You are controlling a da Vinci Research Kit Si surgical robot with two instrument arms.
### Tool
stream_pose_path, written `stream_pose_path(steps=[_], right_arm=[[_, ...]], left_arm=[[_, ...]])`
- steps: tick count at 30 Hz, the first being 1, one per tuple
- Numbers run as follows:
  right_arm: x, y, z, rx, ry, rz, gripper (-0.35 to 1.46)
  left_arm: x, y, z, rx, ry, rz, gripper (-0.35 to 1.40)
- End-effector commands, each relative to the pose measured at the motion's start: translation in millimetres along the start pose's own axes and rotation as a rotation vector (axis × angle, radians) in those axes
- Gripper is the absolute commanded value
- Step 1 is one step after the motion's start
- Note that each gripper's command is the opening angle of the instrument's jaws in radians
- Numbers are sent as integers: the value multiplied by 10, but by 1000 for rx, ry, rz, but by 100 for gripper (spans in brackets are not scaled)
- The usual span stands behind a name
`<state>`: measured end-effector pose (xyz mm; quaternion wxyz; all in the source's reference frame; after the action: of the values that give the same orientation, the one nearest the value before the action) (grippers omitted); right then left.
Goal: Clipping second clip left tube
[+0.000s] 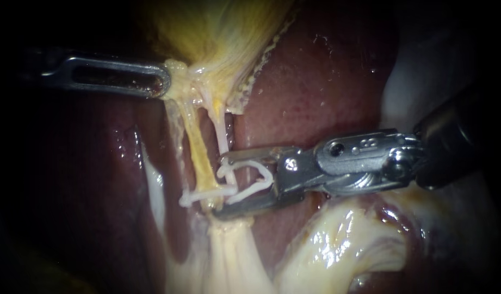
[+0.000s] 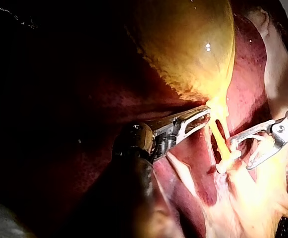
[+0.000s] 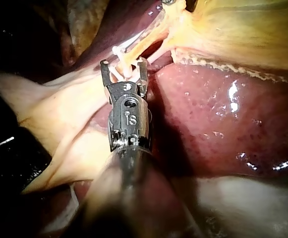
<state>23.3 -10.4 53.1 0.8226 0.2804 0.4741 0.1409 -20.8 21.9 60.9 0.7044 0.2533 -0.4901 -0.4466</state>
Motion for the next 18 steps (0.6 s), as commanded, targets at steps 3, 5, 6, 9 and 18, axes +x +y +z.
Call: stream_pose_path(steps=[3, 5, 6, 9, 18], right_arm=[[-2, 2, 3, 4, -2, 5, 48], [-4, 3, 5, 5, -2, 2, 48], [-6, 4, 7, 5, -3, 1, 48], [-10, 7, 9, 8, -4, 4, 48], [-20, 19, 12, 9, -5, -1, 48]], left_arm=[[1, 0, 1, 0, 0, 0, -35], [1, 0, 2, 2, 1, 0, -35], [1, 0, 2, 2, 1, 0, -35], [1, 0, 2, 2, 1, 1, -35], [2, 0, 3, 4, 2, 1, -35]])
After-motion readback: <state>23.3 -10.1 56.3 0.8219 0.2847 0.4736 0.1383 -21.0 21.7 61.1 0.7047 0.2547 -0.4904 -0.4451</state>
